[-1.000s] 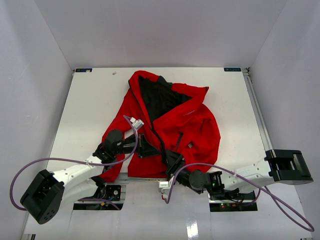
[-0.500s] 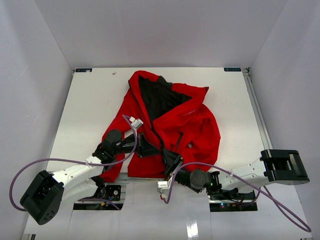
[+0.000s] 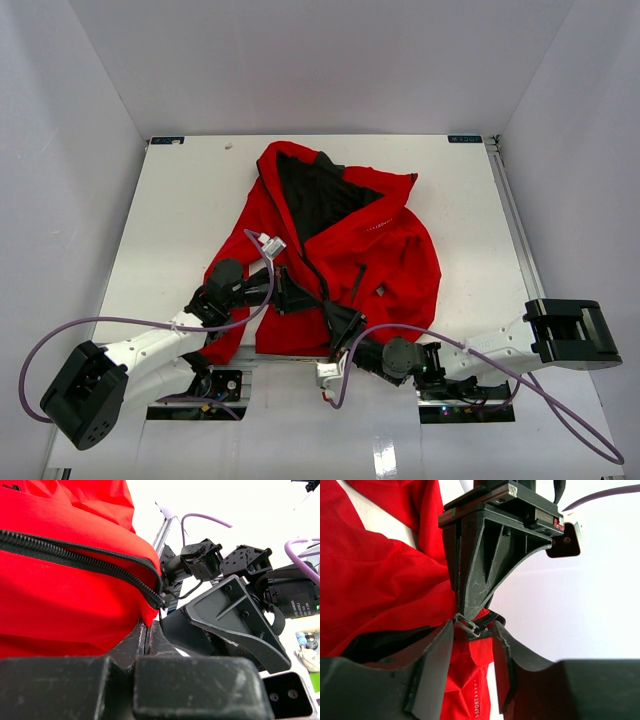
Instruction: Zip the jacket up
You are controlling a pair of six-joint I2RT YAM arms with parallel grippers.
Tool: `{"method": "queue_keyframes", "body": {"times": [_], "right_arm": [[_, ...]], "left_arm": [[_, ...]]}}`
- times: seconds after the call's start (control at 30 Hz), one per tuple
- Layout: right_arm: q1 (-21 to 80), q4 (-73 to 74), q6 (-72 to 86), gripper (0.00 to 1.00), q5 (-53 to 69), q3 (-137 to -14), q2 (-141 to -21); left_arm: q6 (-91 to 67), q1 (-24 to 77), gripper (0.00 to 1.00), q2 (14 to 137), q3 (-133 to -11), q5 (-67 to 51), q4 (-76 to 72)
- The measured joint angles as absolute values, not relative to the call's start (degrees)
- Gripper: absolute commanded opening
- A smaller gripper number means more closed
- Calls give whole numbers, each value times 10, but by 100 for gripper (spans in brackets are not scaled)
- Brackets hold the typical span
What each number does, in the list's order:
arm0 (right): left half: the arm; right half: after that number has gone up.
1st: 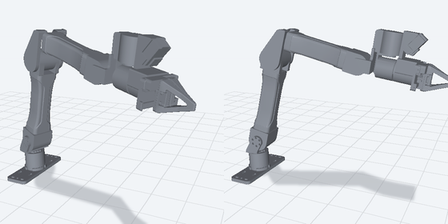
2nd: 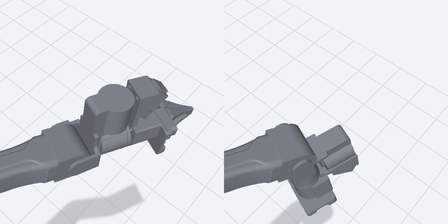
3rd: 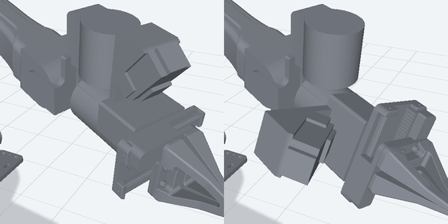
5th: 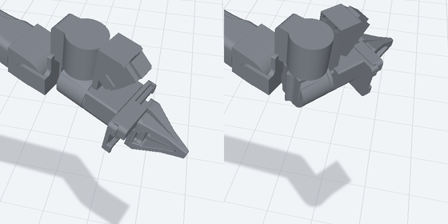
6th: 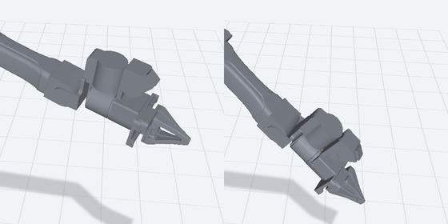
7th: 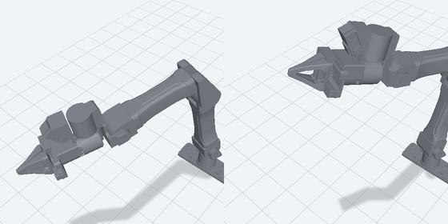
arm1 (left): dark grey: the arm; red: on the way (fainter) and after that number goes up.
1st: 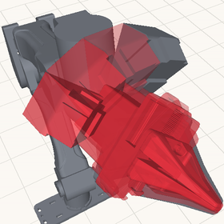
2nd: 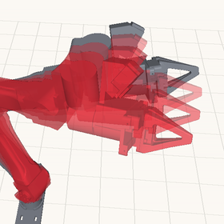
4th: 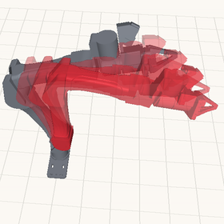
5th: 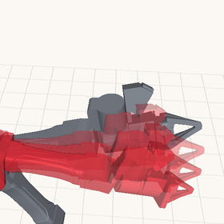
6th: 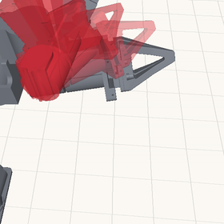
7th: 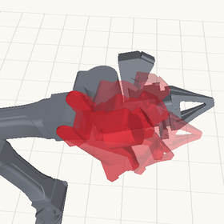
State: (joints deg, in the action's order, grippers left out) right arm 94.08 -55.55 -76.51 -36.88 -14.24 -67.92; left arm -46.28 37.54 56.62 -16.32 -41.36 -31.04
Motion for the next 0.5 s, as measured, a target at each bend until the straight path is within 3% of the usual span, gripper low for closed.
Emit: {"method": "queue_keyframes", "body": {"times": [0.5], "right_arm": [[938, -559, -760, 39, -371, -142, -675]], "left_arm": [[-461, 375, 0, 566, -163, -414, -302]]}}
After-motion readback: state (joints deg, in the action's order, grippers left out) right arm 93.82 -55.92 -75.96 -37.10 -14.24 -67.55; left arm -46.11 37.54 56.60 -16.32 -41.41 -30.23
